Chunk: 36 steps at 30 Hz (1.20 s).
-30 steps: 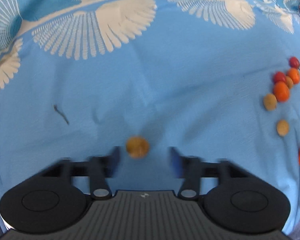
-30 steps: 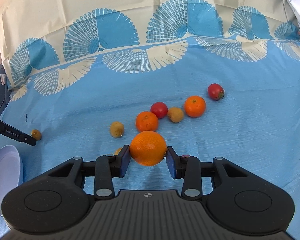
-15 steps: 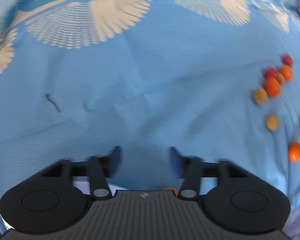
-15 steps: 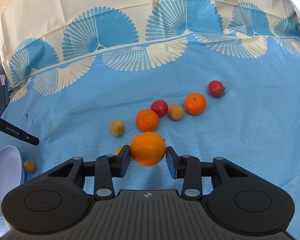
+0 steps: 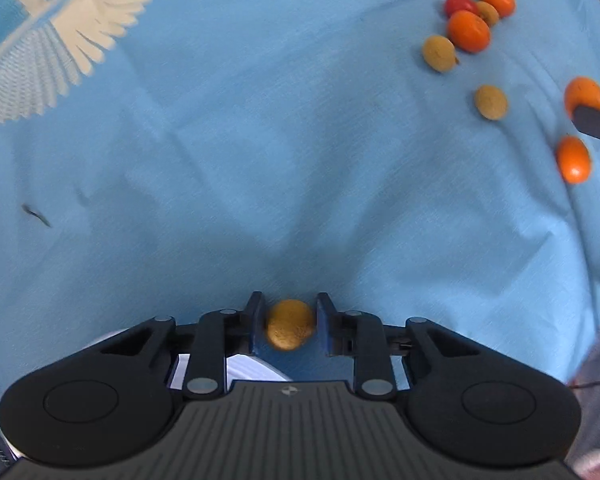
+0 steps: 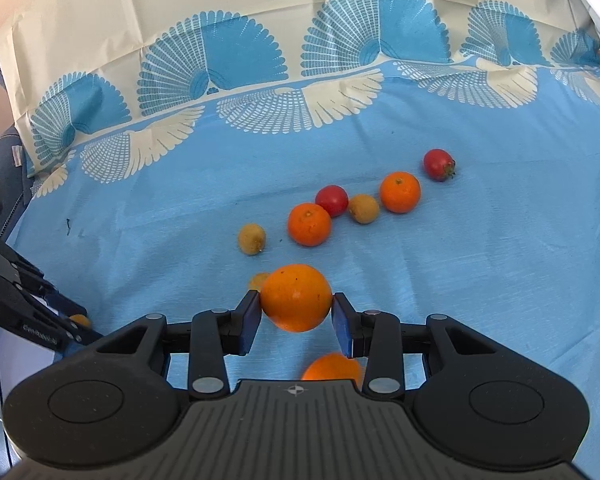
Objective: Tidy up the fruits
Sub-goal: 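Carry the brown fruit and orange toward the lavender plate with both tools, then release the brown fruit and orange onto the plate with both tools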
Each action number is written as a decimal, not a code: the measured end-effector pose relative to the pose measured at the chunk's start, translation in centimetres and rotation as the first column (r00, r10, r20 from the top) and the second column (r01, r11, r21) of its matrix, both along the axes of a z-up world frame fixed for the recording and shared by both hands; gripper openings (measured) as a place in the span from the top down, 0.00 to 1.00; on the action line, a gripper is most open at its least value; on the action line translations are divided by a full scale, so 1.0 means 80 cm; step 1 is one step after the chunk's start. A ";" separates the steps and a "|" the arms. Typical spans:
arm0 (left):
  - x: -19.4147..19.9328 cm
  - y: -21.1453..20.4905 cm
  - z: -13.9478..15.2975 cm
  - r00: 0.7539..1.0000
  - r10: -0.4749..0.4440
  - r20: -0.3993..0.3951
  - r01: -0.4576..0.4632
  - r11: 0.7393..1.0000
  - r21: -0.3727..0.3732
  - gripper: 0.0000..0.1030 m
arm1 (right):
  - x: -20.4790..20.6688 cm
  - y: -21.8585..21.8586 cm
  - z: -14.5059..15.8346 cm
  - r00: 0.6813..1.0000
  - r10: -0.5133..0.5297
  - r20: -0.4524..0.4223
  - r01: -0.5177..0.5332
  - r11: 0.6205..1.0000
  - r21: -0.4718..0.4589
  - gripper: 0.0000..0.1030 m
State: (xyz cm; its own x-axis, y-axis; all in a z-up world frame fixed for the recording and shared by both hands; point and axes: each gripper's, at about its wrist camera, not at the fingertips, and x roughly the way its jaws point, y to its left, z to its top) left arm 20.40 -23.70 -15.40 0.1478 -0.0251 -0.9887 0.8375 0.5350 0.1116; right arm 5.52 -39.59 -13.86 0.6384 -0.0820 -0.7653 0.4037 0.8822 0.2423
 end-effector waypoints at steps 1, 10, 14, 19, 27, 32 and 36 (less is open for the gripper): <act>0.000 0.001 0.004 1.000 0.008 0.004 -0.008 1.000 -0.003 0.71 | -0.001 -0.001 0.000 1.000 -0.004 -0.001 0.004 1.000 0.003 0.61; -0.009 0.074 0.123 0.962 0.267 0.065 -0.246 0.942 -0.226 0.71 | -0.001 0.038 0.035 0.994 0.076 0.074 -0.080 0.995 0.056 0.61; -0.041 0.141 0.160 0.895 0.423 0.143 -0.371 0.883 -0.287 0.71 | 0.025 0.115 0.040 0.965 0.245 0.096 -0.255 0.960 0.116 0.61; -0.056 0.207 0.130 0.841 0.530 0.111 -0.482 0.826 -0.292 0.71 | 0.064 0.224 0.024 0.895 0.440 0.073 -0.445 0.892 0.086 0.61; -0.051 0.246 0.092 0.808 0.580 0.108 -0.509 0.779 -0.367 0.24 | 0.102 0.292 0.009 0.849 0.527 -0.034 -0.527 0.849 -0.018 0.59; -0.082 0.272 0.144 0.786 0.593 0.172 -0.444 0.737 -0.510 0.00 | 0.080 0.287 0.051 0.871 0.491 0.012 -0.488 0.867 -0.098 0.21; -0.127 0.281 0.206 0.757 0.606 0.243 -0.398 0.723 -0.564 0.00 | 0.038 0.268 0.096 0.895 0.439 0.076 -0.423 0.891 -0.165 0.08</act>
State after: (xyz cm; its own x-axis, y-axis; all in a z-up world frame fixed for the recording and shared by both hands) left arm 10.26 -1.26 1.08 0.6342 -0.2553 -0.7298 0.3636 0.9315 -0.0100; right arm 8.53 -18.12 -6.16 0.7131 0.1191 -0.6908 -0.0459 0.9913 0.1235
